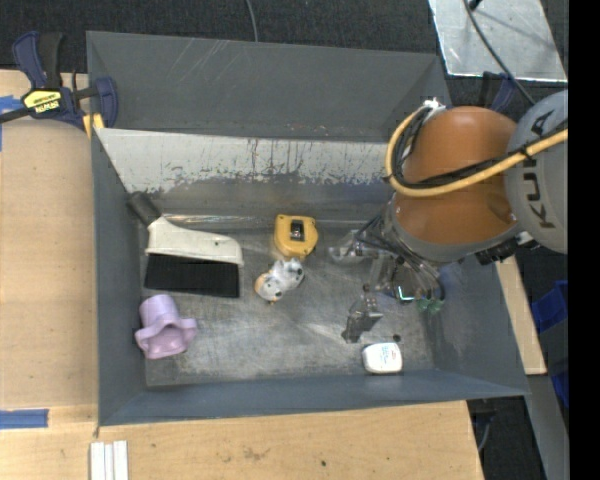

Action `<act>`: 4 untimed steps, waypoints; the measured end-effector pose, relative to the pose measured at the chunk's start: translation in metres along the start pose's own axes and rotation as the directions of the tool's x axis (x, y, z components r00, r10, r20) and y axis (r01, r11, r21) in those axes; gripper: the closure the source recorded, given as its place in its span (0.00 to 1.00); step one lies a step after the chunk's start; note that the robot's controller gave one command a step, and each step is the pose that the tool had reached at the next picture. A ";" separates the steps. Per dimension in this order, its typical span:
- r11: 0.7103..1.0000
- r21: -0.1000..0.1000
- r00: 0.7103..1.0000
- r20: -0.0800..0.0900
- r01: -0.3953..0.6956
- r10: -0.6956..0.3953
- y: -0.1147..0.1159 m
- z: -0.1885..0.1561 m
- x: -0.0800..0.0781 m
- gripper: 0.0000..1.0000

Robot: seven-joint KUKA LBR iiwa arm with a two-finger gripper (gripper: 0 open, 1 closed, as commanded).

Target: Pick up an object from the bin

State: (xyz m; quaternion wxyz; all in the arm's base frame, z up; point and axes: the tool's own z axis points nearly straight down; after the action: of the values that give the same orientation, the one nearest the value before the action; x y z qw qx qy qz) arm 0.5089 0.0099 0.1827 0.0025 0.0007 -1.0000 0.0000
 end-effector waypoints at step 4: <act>0.936 0.002 0.936 0.008 0.353 -0.353 0.051 0.051 -0.077 0.00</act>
Offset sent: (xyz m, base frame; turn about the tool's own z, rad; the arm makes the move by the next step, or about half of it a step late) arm 0.0728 0.0646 -0.1127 -0.2277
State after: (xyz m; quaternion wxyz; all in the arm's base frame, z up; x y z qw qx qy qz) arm 0.5859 0.0613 0.1311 -0.0017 0.1801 -0.9836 -0.0002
